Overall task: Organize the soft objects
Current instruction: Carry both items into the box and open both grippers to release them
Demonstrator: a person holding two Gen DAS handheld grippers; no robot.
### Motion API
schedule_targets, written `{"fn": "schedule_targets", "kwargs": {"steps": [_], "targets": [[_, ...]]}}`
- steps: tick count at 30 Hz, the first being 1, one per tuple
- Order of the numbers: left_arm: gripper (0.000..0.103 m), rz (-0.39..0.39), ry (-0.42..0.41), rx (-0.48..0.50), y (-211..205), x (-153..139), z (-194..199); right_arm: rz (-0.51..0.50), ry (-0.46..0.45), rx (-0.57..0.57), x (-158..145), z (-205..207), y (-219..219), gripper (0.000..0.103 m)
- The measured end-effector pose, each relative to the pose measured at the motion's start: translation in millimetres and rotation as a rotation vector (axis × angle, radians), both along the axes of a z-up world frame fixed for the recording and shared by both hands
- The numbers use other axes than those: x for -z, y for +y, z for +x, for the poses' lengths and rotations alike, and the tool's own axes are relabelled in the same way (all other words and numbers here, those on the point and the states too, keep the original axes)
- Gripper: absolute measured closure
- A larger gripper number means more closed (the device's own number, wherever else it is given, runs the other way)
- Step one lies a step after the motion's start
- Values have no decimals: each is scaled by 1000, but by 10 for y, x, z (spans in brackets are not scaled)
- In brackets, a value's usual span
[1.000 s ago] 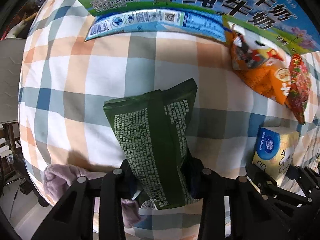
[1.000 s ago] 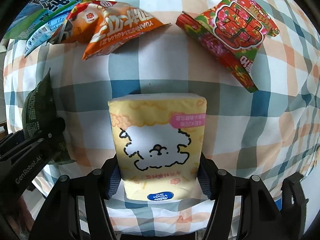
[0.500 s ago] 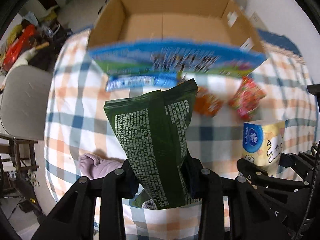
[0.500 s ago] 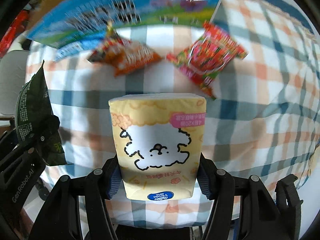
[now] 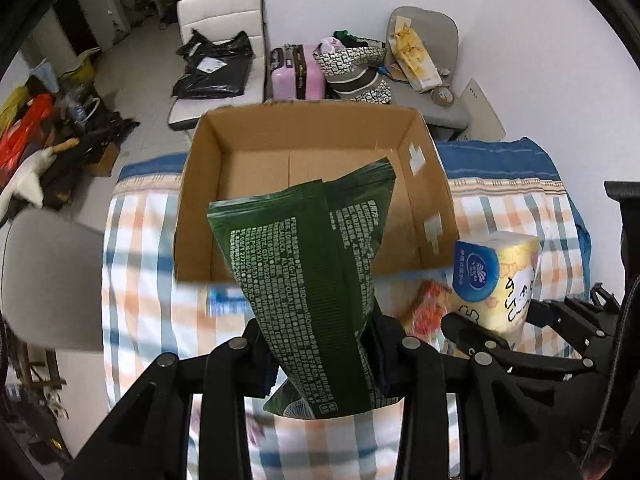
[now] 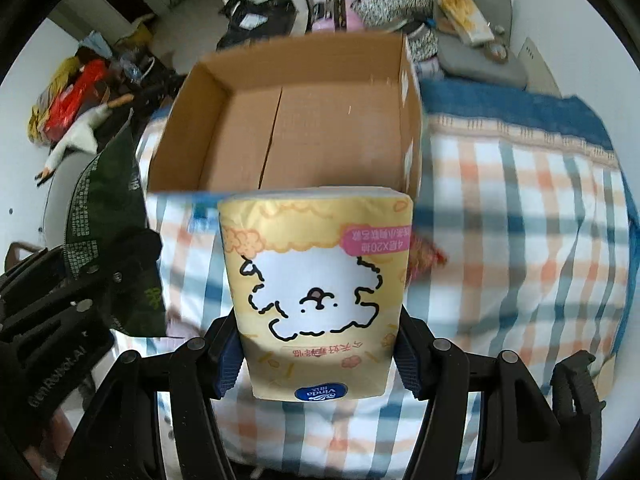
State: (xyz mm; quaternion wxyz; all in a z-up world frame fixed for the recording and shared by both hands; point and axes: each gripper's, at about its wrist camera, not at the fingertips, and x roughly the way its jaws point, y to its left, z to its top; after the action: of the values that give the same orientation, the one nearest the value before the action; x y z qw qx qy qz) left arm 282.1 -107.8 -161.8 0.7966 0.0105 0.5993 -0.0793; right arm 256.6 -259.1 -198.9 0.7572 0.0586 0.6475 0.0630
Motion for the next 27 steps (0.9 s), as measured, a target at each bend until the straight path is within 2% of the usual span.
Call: {"fn": "schedule_targets", "kwargs": {"steps": [5, 12, 19, 27], "targets": [[70, -32, 90, 21, 128, 326, 789, 31, 12, 14, 240, 722, -11, 38], [70, -83, 244, 37, 136, 1034, 1575, -30, 66, 15, 851, 1558, 92, 38], [70, -90, 329, 56, 55, 1508, 1968, -43, 124, 10, 1394, 2059, 124, 38], [70, -51, 356, 98, -85, 1762, 2150, -71, 143, -3, 1725, 2382, 155, 38]]}}
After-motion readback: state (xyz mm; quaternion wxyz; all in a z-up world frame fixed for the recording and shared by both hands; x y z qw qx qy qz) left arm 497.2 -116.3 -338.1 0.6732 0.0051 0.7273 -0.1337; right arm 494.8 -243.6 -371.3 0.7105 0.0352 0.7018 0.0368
